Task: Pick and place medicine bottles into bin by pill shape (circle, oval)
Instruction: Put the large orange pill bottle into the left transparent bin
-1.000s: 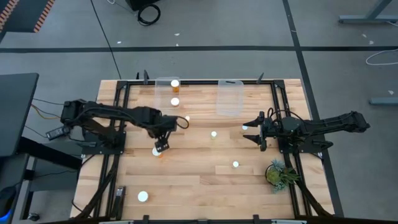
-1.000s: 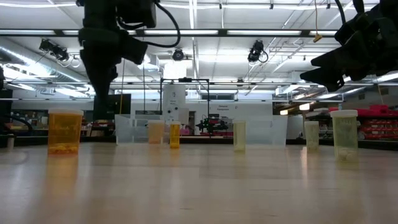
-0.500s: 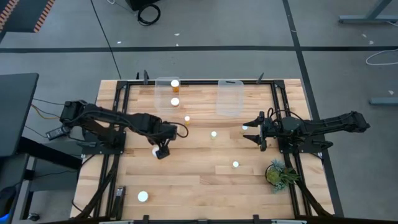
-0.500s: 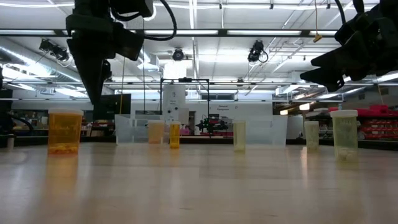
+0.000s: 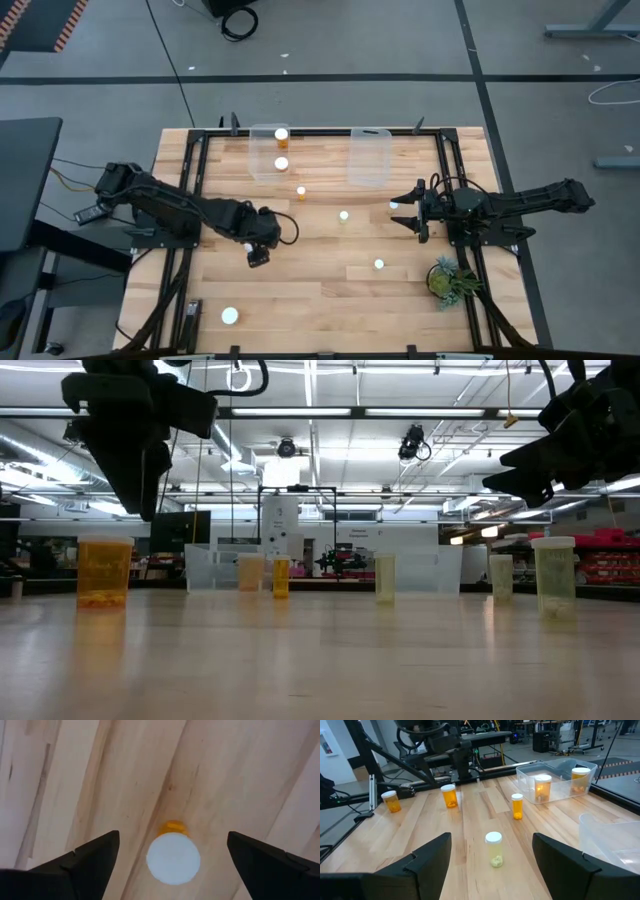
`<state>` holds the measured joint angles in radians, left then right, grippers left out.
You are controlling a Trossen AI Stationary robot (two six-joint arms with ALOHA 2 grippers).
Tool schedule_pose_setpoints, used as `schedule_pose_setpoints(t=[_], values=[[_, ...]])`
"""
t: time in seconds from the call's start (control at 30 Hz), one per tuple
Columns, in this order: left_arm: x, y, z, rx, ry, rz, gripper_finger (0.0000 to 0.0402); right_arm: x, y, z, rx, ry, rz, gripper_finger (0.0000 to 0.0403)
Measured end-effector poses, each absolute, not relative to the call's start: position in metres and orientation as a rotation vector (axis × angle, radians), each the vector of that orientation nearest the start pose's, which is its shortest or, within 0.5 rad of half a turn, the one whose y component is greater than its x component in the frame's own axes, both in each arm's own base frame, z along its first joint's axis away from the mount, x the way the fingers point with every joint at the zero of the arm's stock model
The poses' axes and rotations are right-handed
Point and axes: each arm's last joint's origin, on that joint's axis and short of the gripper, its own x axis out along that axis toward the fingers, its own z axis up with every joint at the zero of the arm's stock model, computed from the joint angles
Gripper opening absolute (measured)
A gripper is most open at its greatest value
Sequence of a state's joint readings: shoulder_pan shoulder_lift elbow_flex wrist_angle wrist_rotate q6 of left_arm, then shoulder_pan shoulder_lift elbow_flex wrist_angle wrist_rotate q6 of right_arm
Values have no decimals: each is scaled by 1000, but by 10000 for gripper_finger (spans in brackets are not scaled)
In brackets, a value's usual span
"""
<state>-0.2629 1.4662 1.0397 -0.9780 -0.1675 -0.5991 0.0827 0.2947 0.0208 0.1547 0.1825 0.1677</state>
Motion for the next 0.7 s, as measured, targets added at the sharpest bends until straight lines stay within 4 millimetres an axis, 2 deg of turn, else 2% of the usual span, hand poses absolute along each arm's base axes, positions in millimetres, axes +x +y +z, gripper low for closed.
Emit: schedule_pose_setpoints(t=[0.33, 0.57, 0.7], values=[[246, -81, 225, -191, 1265, 350, 380, 115, 4, 160, 151, 110, -109, 284], [245, -85, 226, -160, 1234, 381, 380, 115, 4, 160, 152, 110, -109, 284], [242, -84, 211, -173, 1231, 389, 380, 115, 4, 160, 152, 110, -109, 284]])
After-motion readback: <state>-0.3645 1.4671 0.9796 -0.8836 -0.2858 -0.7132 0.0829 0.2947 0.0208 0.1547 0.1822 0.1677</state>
